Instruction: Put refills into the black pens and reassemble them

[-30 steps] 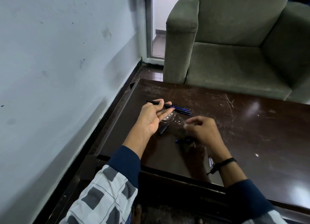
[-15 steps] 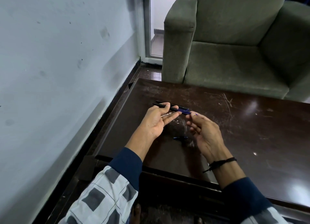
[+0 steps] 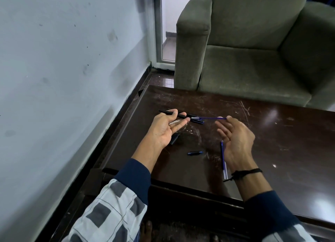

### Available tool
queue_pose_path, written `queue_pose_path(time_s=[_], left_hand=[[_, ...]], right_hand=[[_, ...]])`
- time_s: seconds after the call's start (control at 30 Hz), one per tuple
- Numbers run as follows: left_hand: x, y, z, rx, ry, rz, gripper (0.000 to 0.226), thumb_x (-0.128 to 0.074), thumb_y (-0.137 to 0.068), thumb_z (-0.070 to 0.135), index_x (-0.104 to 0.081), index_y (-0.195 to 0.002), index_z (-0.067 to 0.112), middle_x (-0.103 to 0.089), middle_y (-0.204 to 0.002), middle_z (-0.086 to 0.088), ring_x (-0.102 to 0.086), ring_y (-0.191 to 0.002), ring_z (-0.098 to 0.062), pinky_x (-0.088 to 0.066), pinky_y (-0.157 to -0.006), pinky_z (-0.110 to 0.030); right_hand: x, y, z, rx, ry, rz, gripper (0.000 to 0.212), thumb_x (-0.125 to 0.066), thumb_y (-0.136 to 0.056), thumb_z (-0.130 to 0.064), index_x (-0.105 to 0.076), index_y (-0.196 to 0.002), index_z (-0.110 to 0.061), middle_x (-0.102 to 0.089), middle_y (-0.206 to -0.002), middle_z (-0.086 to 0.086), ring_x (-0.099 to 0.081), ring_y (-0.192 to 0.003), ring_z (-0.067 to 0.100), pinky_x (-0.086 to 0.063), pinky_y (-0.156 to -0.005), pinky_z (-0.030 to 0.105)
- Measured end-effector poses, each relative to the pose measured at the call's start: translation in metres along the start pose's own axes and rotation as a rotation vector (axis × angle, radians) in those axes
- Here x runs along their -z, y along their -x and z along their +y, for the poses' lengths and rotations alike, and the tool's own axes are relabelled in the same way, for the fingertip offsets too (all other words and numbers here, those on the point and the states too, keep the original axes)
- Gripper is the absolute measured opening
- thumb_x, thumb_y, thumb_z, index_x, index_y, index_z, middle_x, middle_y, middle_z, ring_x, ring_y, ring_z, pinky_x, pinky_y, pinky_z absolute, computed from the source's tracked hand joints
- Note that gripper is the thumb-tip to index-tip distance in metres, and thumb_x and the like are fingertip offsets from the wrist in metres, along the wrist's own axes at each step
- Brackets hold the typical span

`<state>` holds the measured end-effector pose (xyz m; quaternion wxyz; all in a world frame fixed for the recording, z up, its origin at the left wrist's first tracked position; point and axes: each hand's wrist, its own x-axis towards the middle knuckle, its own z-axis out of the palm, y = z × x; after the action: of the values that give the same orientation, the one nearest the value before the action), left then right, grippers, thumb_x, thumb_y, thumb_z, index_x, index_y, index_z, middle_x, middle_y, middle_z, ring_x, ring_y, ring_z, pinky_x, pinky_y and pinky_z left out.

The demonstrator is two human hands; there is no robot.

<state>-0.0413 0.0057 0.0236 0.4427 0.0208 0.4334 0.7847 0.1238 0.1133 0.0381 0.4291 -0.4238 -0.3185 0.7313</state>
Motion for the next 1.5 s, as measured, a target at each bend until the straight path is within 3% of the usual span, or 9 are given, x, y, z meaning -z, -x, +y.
queue_pose_path(time_s=[0.13,0.3,0.43,0.6,0.77,0.87,1.03,1.17,1.5], left_hand=[[0.001,0.000,0.000,-0.004,-0.026,0.003,0.016,-0.060,-0.099,0.000,-0.058,-0.115,0.000,-0.072,-0.111,-0.029,-0.075,-0.096,-0.041,-0.065,-0.076,-0.039],[0.001,-0.001,-0.003,-0.009,-0.105,-0.013,0.019,-0.063,-0.098,0.003,-0.060,-0.117,-0.001,-0.077,-0.102,-0.023,-0.076,-0.097,-0.037,-0.064,-0.079,-0.038],[0.001,-0.001,-0.003,-0.013,-0.120,-0.008,0.022,-0.064,-0.098,0.004,-0.061,-0.119,-0.002,-0.077,-0.101,-0.022,-0.076,-0.096,-0.035,-0.064,-0.076,-0.036],[0.002,0.000,-0.001,-0.020,-0.110,-0.001,0.021,-0.064,-0.098,0.004,-0.061,-0.118,-0.002,-0.078,-0.100,-0.021,-0.077,-0.095,-0.034,-0.064,-0.074,-0.035],[0.003,0.000,0.001,-0.028,-0.110,0.011,0.024,-0.063,-0.098,0.004,-0.061,-0.121,-0.002,-0.078,-0.100,-0.021,-0.077,-0.094,-0.032,-0.064,-0.075,-0.034],[0.003,0.000,0.001,-0.024,-0.110,0.012,0.026,-0.063,-0.098,0.004,-0.060,-0.123,-0.003,-0.078,-0.101,-0.021,-0.077,-0.096,-0.032,-0.064,-0.076,-0.034],[0.006,-0.001,0.004,-0.041,-0.110,0.018,0.032,-0.064,-0.098,0.005,-0.059,-0.128,-0.006,-0.077,-0.104,-0.021,-0.076,-0.099,-0.032,-0.064,-0.080,-0.035],[0.010,-0.004,0.009,-0.058,-0.081,0.032,0.026,-0.066,-0.097,0.005,-0.061,-0.121,-0.003,-0.077,-0.103,-0.022,-0.076,-0.097,-0.032,-0.063,-0.076,-0.032],[0.028,-0.012,0.028,-0.121,-0.016,0.096,0.008,-0.067,-0.096,0.004,-0.064,-0.103,0.003,-0.077,-0.102,-0.022,-0.077,-0.096,-0.030,-0.062,-0.071,-0.028]], right_hand=[[0.006,-0.010,-0.018,0.104,0.160,-0.083,0.004,-0.072,-0.092,-0.010,-0.070,-0.093,-0.007,-0.079,-0.080,0.010,-0.077,-0.069,0.018,-0.054,-0.052,0.018],[0.027,-0.032,-0.036,0.226,0.792,-0.169,0.010,-0.076,-0.091,-0.016,-0.075,-0.083,-0.011,-0.074,-0.064,0.004,-0.062,-0.050,0.009,-0.054,-0.051,0.022],[0.040,-0.042,-0.038,0.210,1.337,-0.072,0.015,-0.080,-0.087,-0.033,-0.076,-0.078,-0.021,-0.074,-0.061,-0.002,-0.073,-0.065,0.019,-0.064,-0.076,0.042],[0.042,-0.041,-0.034,0.105,1.709,-0.059,0.019,-0.070,-0.090,-0.027,-0.069,-0.106,-0.016,-0.072,-0.103,0.012,-0.068,-0.096,0.034,-0.058,-0.088,0.044],[0.038,-0.039,-0.028,0.054,1.755,-0.081,0.028,-0.075,-0.090,-0.032,-0.067,-0.106,-0.011,-0.073,-0.084,0.007,-0.069,-0.072,0.023,-0.048,-0.068,0.034],[0.037,-0.043,-0.024,0.022,1.705,-0.082,0.025,-0.075,-0.091,-0.032,-0.067,-0.101,-0.011,-0.075,-0.067,0.002,-0.072,-0.054,0.016,-0.058,-0.066,0.034],[0.039,-0.047,-0.021,0.072,1.671,-0.063,0.018,-0.068,-0.097,-0.028,-0.067,-0.099,-0.010,-0.076,-0.067,0.002,-0.076,-0.070,0.021,-0.061,-0.079,0.042],[0.039,-0.046,-0.021,0.082,1.729,-0.063,0.012,-0.065,-0.095,-0.019,-0.064,-0.103,-0.010,-0.076,-0.091,0.010,-0.073,-0.088,0.031,-0.060,-0.086,0.046],[0.036,-0.041,-0.022,0.091,1.796,-0.081,0.014,-0.062,-0.095,-0.019,-0.061,-0.106,-0.010,-0.074,-0.098,0.012,-0.072,-0.092,0.032,-0.059,-0.089,0.048]])
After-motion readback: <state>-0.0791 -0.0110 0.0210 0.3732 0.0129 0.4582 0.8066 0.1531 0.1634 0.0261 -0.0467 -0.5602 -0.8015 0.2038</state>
